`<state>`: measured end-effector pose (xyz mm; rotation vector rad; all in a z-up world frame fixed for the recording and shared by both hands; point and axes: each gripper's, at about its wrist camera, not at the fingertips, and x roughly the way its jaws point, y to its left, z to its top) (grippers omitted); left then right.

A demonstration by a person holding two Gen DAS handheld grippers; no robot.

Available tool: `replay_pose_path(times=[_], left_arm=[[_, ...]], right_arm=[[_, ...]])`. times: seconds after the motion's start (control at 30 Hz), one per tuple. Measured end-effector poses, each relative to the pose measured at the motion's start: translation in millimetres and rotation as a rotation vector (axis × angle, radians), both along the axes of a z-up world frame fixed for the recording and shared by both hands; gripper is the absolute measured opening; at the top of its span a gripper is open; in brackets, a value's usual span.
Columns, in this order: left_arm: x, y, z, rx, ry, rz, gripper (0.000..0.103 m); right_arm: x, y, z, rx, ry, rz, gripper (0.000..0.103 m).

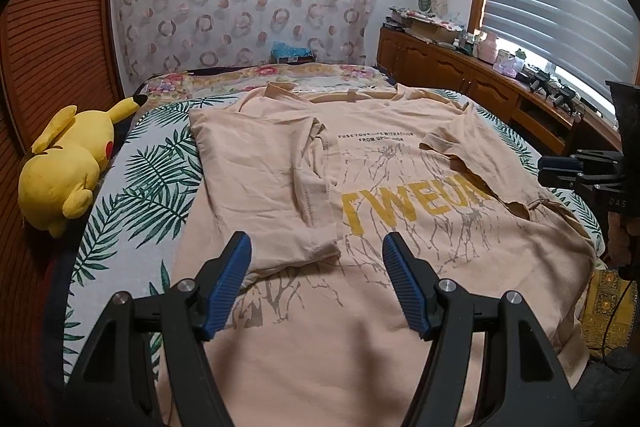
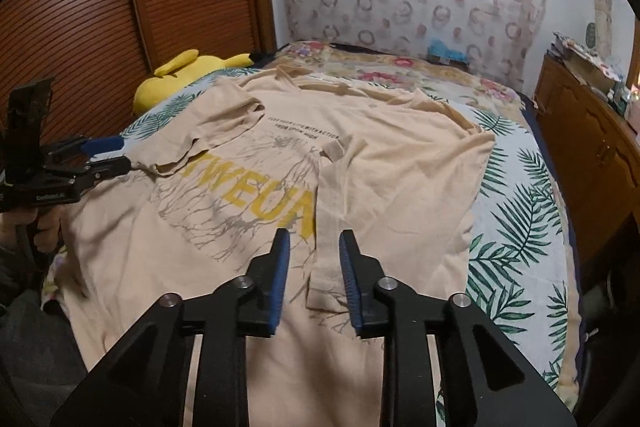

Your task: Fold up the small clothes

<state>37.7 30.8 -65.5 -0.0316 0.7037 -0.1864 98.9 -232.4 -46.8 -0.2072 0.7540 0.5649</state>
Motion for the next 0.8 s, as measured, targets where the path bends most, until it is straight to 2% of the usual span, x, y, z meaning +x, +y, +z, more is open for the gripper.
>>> replay_pose_path(times=[0.07,0.4,0.47,0.5,0.63,0.8], left_arm=[[5,1,-1,0.009,0.006,-0.002,0.068],[40,21,-7,0.025,0.036,0.011,0.068],[47,26,-5,0.027,0.037,0.016,0.068],[52,28,-3,0.027,0.036,0.018,0.068],[69,39,1,0.025,0.042,0.026,0.068],[102,52,-1,0.061,0.066,0.047,0.068]], right_arm=[[3,0,0,-0.014,-0.01,-0.013,0.035],[62,-22,-14,-0.035,0.008,-0.114,0.035],[75,-26,-17,-0.044,0.019,-0.123,0.047],[83,-28,-19,-0.046,0.027,-0.128,0.048],[114,-42,-25,-0.064,0.049,-0.177,0.048],[148,-59,-32,-0.074,0.076,-0.219,0.048]])
